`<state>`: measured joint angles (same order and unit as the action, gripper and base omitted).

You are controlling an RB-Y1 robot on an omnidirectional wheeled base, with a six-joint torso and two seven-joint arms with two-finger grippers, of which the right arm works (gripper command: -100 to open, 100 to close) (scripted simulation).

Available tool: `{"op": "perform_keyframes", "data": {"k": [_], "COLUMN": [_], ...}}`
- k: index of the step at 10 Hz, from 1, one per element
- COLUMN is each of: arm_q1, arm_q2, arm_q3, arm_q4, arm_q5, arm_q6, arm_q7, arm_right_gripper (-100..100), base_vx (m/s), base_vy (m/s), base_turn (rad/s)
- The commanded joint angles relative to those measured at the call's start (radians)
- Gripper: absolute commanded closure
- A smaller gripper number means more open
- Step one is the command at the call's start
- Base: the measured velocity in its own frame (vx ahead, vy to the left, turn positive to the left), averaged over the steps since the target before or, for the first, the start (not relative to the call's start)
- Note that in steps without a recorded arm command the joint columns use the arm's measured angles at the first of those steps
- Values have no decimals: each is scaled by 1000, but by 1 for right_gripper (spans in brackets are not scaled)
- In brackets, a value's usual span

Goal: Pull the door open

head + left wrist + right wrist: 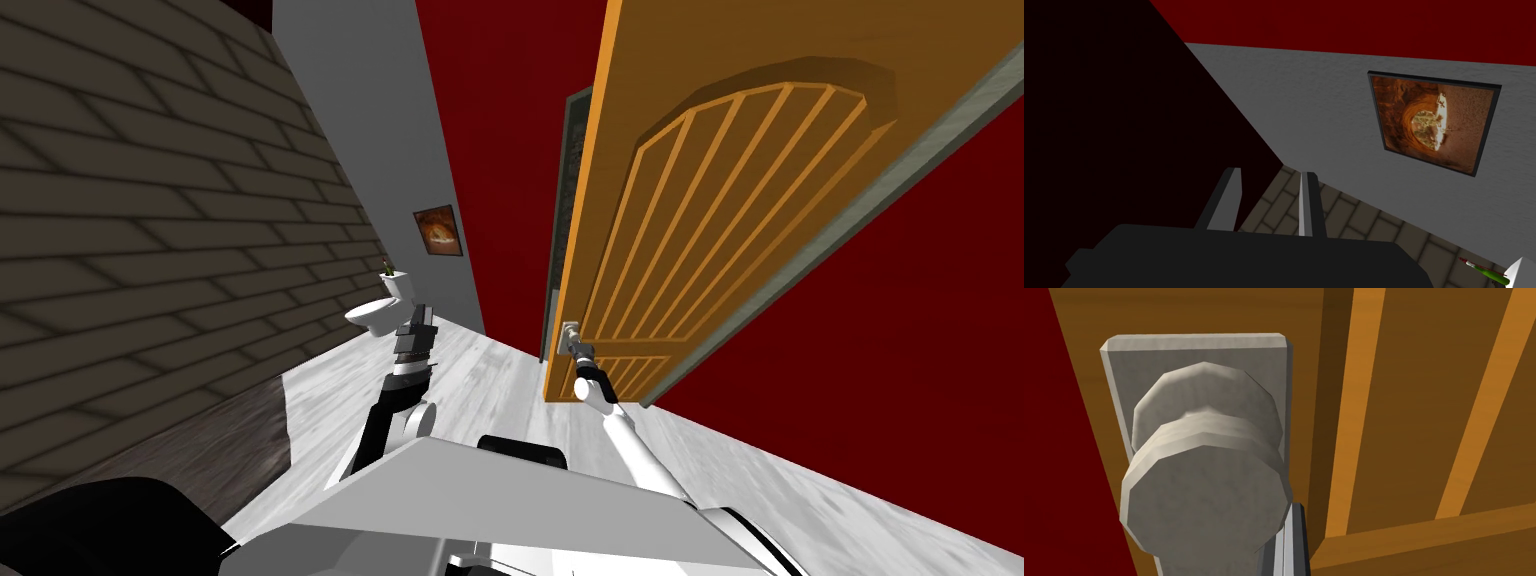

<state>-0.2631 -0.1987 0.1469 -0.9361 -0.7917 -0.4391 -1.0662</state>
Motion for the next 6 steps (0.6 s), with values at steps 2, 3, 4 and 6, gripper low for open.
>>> {"op": "perform_keyframes", "data": {"k": [2,3,4,6], "arm_q1": [9,-3,-15,-21], "arm_q2": [4,-2,-4,-5], "arm_q3": [-10,-29,-38,-43], "arm_q4": [-21,-18,-17,-17], "arm_q5": [-6,-15,-21,-23], "arm_q6": [16,52,72,83], "arm_q7": [8,17,20,22], "arm_right_gripper": [-100,-100,-100,-100], "base_vx": [-5,8,6,-4], "base_vy": [-18,-6,37,34], "base_turn": [-22,-115,-116,-30]}}
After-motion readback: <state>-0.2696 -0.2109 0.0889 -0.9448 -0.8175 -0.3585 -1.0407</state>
